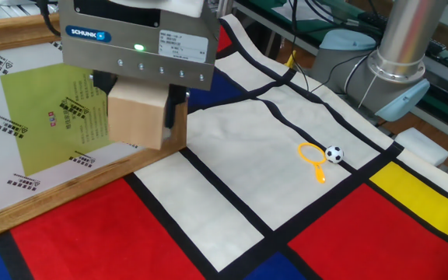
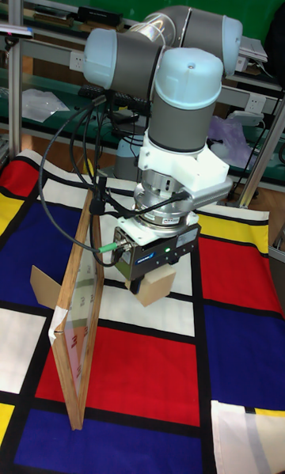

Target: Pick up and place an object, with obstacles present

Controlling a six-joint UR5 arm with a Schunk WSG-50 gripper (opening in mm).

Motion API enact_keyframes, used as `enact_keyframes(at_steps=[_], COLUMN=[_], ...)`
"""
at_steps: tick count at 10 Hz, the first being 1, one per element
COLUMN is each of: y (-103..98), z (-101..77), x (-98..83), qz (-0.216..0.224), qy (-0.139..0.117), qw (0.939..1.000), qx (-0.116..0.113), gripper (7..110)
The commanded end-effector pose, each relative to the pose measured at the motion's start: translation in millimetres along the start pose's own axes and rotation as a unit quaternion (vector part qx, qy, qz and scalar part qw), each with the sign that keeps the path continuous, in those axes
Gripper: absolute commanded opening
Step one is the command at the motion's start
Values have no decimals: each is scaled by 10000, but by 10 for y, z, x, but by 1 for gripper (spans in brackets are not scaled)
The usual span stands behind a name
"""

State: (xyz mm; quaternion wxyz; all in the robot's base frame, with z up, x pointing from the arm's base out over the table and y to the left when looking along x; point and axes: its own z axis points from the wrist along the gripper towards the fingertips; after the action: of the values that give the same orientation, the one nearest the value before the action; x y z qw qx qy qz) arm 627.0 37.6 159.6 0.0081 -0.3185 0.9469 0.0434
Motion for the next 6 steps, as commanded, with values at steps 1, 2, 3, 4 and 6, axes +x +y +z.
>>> enact_keyframes(at_steps=[1, 2, 3, 4, 6], y=[72, 59, 68, 87, 86], z=[-18, -17, -17, -19, -19], x=[-107, -92, -99, -118, -113], qz=[345, 361, 353, 345, 360], qy=[-216, -187, -201, -238, -227], qw=[9990, 9991, 9991, 9989, 9989], qx=[-162, -136, -154, -194, -192], gripper=[7, 7, 7, 7, 7])
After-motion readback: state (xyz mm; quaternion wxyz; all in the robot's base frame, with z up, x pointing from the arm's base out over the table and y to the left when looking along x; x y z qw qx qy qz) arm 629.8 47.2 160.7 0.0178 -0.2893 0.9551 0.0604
